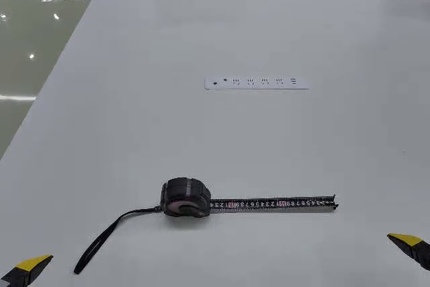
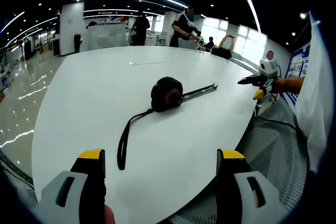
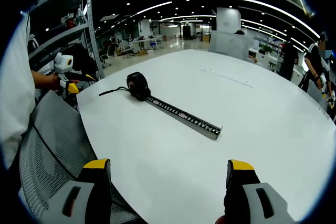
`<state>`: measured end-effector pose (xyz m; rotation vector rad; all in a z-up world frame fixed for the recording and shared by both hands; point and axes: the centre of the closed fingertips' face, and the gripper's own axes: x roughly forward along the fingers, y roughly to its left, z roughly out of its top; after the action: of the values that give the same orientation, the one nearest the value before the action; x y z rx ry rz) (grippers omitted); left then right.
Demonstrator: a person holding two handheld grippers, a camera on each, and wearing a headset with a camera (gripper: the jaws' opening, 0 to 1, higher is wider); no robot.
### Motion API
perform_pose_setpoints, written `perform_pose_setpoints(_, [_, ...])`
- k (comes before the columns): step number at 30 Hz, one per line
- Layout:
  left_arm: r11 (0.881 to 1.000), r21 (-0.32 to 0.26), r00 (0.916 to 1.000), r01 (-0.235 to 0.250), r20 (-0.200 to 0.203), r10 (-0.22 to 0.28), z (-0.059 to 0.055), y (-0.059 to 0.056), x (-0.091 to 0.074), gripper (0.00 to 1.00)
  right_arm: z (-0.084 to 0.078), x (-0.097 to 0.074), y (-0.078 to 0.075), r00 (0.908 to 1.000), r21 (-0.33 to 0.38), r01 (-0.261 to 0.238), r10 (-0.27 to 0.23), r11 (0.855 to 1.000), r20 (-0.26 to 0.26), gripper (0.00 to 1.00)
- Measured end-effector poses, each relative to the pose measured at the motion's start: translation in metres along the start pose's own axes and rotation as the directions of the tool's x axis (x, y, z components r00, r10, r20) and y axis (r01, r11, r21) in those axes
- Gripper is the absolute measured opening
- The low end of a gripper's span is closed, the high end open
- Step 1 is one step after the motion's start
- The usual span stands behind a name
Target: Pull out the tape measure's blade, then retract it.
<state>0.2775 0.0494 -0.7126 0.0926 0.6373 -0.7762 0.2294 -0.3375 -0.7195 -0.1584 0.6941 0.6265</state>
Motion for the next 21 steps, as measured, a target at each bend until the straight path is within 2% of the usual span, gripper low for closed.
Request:
perform_pose_setpoints(5, [1.000, -0.001, 1.0000, -0.003, -0.006, 0.003, 0.001, -0.002, 0.005, 0.83, 0.000, 0.000, -0.001, 1.0000, -0.008, 0.002, -0.002, 1.000, -0.003, 0.90])
perform_pose_setpoints(13, [1.000, 0.000, 0.9999, 0.010, -0.007, -0.010, 0.009, -0.013, 0.020, 0.83, 0.000, 0.002, -0.001, 1.0000, -0.005, -0.002, 0.002, 1.000, -0.005, 0.89])
perform_pose_setpoints(21, [1.000, 0.008, 0.9997, 0.021, -0.007, -0.021, 0.019, -0.014, 0.034, 0.83, 0.001, 0.006, -0.001, 1.0000, -0.006, -0.006, 0.006, 1.000, -0.005, 0.90])
